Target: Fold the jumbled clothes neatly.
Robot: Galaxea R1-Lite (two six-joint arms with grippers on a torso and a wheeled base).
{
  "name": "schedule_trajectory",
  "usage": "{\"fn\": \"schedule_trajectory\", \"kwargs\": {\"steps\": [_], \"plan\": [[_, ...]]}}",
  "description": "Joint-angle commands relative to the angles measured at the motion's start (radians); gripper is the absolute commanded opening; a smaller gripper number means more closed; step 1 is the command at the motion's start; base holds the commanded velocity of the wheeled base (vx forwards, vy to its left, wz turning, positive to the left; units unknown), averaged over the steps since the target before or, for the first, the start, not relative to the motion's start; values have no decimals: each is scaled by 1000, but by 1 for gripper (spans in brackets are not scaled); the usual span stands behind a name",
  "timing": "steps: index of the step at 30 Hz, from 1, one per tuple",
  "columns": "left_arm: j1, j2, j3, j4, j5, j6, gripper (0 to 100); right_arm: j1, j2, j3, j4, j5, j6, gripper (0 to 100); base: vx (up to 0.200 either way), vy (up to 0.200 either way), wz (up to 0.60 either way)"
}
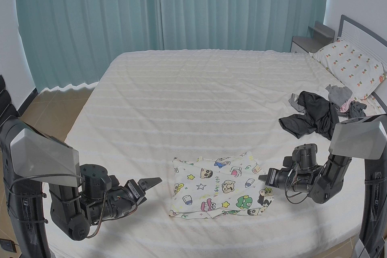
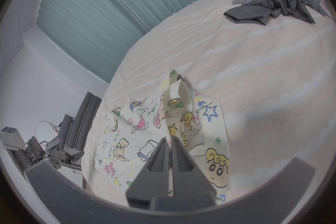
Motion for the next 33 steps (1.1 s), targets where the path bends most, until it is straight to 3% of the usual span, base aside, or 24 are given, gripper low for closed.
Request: {"fn": "schedule_trajectory", "kwargs": {"steps": [1, 13, 14, 22, 25, 29, 30, 31, 33], "plan": [[0, 1, -1, -18, 0, 0, 100, -15, -16, 0, 5, 0, -2, 0, 0, 0, 0], [0, 1, -1, -18, 0, 0, 100, 5, -14, 3, 50, 3, -12, 0, 0, 0, 0], [0, 1, -1, -18, 0, 0, 100, 9, -11, 2, 51, 3, -12, 100, 0, 0, 0], [-15, 24, -12, -18, 3, 56, 100, -15, 35, 8, 68, -3, -118, 100, 0, 0, 0], [-28, 52, -66, -18, 38, 86, 100, -35, 40, -1, 70, -3, -131, 100, 0, 0, 0], [-37, 101, -164, 42, 40, 247, 100, -46, 49, -6, 86, -3, -141, 100, 0, 0, 0], [-37, 101, -164, 42, 40, 247, 100, -46, 49, -6, 86, -3, -141, 100, 0, 0, 0], [-29, 121, -236, 172, 40, 377, 100, -51, 55, -20, 100, -3, -155, 100, 0, 0, 0], [-26, 122, -304, 312, 41, 425, 100, -60, 52, -24, 109, 0, -157, 100, 0, 0, 0]]}}
